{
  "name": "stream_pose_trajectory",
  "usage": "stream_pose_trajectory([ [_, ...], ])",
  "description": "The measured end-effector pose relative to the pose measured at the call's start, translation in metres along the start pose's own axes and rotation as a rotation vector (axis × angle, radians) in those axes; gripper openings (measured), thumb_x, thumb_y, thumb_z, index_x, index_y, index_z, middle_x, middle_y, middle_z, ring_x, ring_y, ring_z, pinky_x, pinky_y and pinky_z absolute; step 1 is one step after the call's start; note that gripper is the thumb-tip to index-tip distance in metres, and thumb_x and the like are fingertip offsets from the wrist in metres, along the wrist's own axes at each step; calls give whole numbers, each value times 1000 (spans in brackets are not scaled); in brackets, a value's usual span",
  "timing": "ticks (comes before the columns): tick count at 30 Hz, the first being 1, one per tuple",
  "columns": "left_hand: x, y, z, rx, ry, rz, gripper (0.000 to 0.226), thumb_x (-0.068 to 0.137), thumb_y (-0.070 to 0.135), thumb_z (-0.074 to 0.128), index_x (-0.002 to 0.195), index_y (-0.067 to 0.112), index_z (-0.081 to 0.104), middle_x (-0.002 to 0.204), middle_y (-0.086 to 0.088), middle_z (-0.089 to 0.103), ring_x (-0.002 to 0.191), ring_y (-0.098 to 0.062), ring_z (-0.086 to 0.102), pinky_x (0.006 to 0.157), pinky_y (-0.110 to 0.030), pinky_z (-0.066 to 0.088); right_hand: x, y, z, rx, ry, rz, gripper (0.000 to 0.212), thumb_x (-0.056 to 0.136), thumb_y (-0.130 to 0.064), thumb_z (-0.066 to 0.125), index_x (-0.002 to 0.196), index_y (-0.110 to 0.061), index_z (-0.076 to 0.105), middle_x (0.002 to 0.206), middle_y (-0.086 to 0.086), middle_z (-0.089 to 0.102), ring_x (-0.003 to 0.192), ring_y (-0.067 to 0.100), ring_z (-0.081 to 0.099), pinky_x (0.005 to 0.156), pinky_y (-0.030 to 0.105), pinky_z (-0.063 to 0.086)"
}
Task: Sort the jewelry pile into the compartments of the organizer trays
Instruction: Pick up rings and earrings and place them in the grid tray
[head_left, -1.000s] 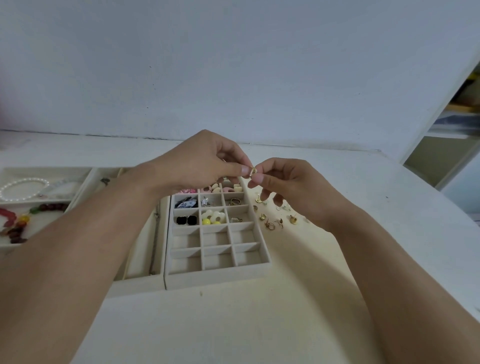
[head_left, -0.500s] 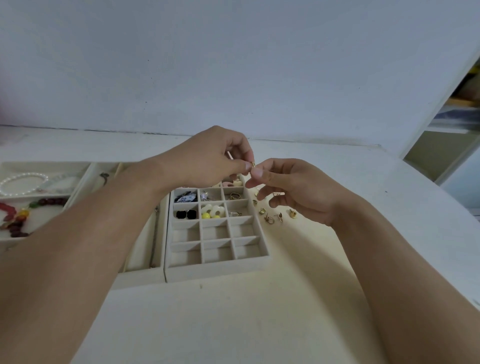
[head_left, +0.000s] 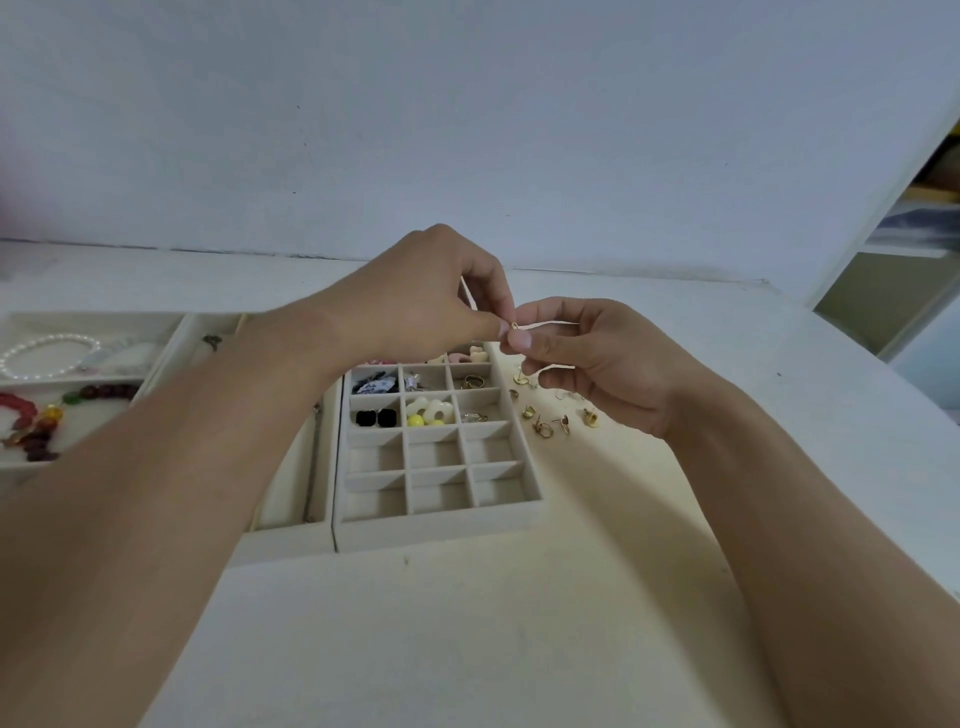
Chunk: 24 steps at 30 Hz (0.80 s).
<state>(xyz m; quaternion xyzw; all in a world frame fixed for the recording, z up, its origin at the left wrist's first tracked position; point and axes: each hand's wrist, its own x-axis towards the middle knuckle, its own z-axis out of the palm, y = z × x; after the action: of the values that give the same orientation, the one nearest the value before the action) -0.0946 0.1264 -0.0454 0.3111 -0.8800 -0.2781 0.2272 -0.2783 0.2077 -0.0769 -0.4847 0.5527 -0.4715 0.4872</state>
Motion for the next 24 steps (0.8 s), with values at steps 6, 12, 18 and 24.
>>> stream_pose_trajectory([
  [6,0,-4,2,66,-27,-17,8,80,23,81,78,30,77,69,14,69,57,4,58,56,-16,42,-1,4,-1,-146,1,-2,19,68,-24,83,83,-15,77,92,12,76,76,16,67,69,21,54],
  [12,2,-9,1,62,-71,-44,8,80,22,82,78,28,77,65,16,69,54,0,57,52,-14,46,-2,5,1,-351,27,-24,19,75,-25,86,84,-11,77,82,12,76,69,15,66,67,30,49],
  [18,2,-17,11,248,-200,-176,4,81,25,81,78,28,78,52,17,57,50,1,52,50,-17,36,-1,7,11,-770,82,-149,8,83,-20,82,78,-24,77,62,-9,68,51,15,52,43,21,41],
  [24,1,-14,21,319,-265,-223,8,82,23,78,86,28,81,60,16,59,59,-2,54,56,-21,42,0,7,19,-1014,57,-189,8,90,-22,72,88,-25,78,67,-6,68,53,6,58,53,15,41],
])
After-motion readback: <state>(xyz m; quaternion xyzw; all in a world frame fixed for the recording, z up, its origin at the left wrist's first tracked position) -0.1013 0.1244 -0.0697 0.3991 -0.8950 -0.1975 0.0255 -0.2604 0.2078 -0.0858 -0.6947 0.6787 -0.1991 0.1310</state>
